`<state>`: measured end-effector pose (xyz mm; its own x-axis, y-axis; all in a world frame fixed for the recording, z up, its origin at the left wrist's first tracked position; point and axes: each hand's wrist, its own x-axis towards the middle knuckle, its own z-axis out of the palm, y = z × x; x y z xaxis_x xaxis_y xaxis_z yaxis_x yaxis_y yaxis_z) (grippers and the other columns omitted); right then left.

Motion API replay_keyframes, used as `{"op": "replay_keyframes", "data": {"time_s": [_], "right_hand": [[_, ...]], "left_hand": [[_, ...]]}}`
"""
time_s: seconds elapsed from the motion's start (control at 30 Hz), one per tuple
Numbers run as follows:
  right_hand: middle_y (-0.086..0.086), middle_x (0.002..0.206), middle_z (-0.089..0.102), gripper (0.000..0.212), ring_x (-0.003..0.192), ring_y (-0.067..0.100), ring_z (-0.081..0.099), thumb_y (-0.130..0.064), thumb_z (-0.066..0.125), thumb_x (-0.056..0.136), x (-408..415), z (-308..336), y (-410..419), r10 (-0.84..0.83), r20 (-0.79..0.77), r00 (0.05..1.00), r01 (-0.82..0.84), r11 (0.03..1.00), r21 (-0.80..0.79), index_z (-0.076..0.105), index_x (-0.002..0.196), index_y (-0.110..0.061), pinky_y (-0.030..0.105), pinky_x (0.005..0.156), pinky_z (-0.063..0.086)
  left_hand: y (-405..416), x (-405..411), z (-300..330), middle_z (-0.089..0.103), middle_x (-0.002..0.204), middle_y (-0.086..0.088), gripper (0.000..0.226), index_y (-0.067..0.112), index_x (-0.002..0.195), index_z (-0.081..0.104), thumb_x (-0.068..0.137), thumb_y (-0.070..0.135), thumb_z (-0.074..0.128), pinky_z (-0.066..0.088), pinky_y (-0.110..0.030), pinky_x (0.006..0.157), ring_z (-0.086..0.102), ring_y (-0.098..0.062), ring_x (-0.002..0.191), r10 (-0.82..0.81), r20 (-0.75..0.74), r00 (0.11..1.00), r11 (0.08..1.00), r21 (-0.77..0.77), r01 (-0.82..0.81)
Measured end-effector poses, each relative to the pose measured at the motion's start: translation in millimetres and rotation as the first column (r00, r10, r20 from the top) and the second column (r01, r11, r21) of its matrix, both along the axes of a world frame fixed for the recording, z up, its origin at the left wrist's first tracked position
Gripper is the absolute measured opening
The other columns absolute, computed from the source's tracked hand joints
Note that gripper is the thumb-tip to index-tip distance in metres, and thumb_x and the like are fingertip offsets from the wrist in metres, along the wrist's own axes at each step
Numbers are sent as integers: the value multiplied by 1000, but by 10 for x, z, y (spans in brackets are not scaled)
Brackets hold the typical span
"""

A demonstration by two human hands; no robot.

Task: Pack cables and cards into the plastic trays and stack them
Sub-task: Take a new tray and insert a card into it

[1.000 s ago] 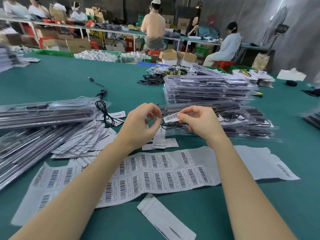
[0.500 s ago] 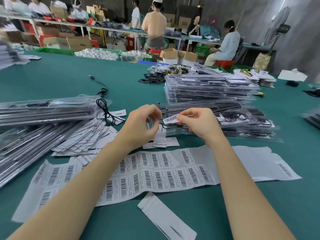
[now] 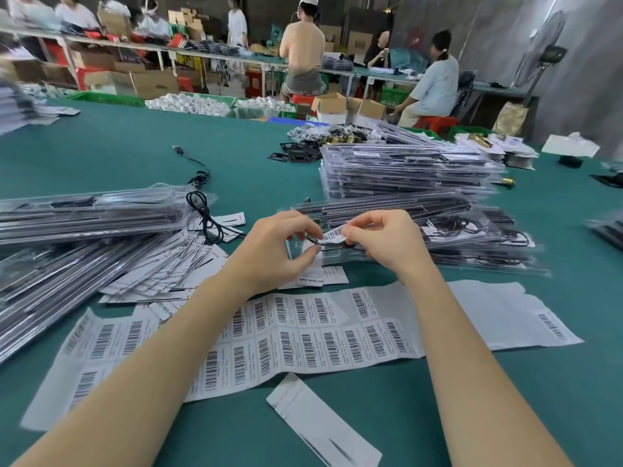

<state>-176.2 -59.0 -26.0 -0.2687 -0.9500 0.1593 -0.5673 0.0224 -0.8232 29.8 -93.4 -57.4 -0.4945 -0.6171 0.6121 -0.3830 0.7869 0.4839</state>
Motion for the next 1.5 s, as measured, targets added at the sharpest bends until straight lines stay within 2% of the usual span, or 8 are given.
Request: {"op": "replay_keyframes", "data": {"time_s": [0.37, 0.7, 1.03, 1.17, 1.23, 1.33, 1.4, 1.5], "right_hand": [[-9, 73, 75, 4, 83, 14, 72, -32, 77, 78, 71, 44, 17, -80, -55, 995, 83, 995, 56, 75, 74, -30, 45, 81, 61], [-12, 75, 73, 3, 78, 10, 66, -36, 77, 76, 115, 78, 5, -171, -241, 955, 197, 976, 89, 76, 78, -33, 28, 67, 53], [-13, 70, 68, 20, 69, 11, 63, -54, 76, 77, 114, 43, 27, -242, -511, 825, 261, 965, -35, 73, 79, -34, 22, 56, 40], [-17, 70, 67, 16, 73, 9, 64, -47, 77, 80, -48, -31, 79, -275, -375, 886, 215, 957, -193, 70, 75, -33, 19, 54, 36], [-19, 85, 71, 4, 81, 6, 61, -40, 74, 86, -49, -112, 125, -160, -411, 898, 16, 943, -332, 74, 86, -36, 24, 60, 43], [-25, 109, 71, 19, 110, 9, 55, -36, 73, 88, -22, -294, 223, 95, -520, 849, -278, 917, -287, 78, 107, -38, 37, 89, 51], [-27, 117, 68, 26, 133, 10, 46, -43, 69, 89, -94, -359, 265, 134, -535, 834, -289, 932, -218, 75, 114, -40, 47, 113, 35], [-31, 111, 68, 25, 141, 6, 39, -58, 62, 87, -232, -335, 305, 67, -482, 874, -190, 959, -210, 76, 105, -47, 48, 122, 14]], "left_hand": [[18, 19, 6, 71, 98, 9, 10, 19, 97, 79, 89, 19, 73, 53, -42, 83, 63, -14, 95, 6, 113, 994, 997, -82, 3], [31, 11, 14, 69, 115, 13, 27, 27, 119, 74, 93, 28, 70, 53, -42, 84, 60, -14, 104, 13, 253, 967, 996, -91, 11], [51, 2, 7, 71, 107, 14, 16, 29, 105, 80, 92, 33, 71, 54, -39, 69, 58, -11, 90, 35, 238, 971, 994, -105, -11], [49, 8, 4, 71, 108, 14, 17, 30, 106, 80, 92, 33, 71, 54, -40, 72, 59, -13, 92, 33, 230, 973, 996, -89, -13], [46, 7, 2, 71, 109, 14, 17, 30, 107, 80, 92, 33, 70, 54, -40, 74, 60, -14, 93, 32, 234, 972, 996, -89, -11], [29, 7, -21, 73, 108, 14, 17, 30, 107, 80, 91, 32, 72, 54, -38, 76, 62, -14, 93, 39, 208, 977, 996, -91, -20], [16, 20, -32, 74, 106, 14, 17, 29, 106, 80, 90, 30, 74, 55, -39, 77, 63, -14, 92, 41, 175, 984, 997, -68, -30], [7, 21, -35, 76, 103, 12, 15, 26, 102, 81, 88, 28, 78, 55, -38, 81, 65, -13, 90, 32, 136, 990, 999, -45, -26]]}}
